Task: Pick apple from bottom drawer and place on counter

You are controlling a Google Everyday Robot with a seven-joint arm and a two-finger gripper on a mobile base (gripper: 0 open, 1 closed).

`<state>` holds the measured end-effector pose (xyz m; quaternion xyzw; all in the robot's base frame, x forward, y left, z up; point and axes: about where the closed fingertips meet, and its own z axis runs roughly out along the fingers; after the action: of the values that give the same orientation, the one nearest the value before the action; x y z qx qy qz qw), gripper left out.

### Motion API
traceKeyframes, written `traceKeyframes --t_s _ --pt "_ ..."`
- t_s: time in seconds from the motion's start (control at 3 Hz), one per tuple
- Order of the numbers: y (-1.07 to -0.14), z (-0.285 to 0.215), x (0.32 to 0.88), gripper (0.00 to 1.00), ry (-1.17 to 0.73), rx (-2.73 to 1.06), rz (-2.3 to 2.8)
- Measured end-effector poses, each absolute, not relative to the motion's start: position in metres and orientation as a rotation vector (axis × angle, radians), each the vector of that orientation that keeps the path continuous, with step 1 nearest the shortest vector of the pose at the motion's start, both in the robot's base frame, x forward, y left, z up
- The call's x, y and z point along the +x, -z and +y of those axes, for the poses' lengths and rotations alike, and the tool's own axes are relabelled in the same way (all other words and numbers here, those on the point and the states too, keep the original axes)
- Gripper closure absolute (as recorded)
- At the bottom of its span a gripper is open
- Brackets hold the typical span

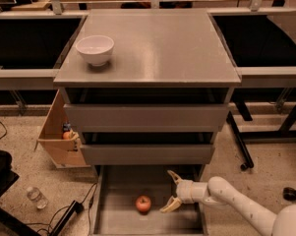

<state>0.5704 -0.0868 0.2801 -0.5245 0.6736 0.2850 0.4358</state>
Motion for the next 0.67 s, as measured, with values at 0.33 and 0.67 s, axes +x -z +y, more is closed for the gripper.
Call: traceKeyframes --t_s 0.33,0.67 --pt "-0.24 -0.051 0.561 0.0 -0.812 -1.305 1.618" --pt "-0.211 -0.033 0.562 0.0 -0.845 -1.312 1.581"
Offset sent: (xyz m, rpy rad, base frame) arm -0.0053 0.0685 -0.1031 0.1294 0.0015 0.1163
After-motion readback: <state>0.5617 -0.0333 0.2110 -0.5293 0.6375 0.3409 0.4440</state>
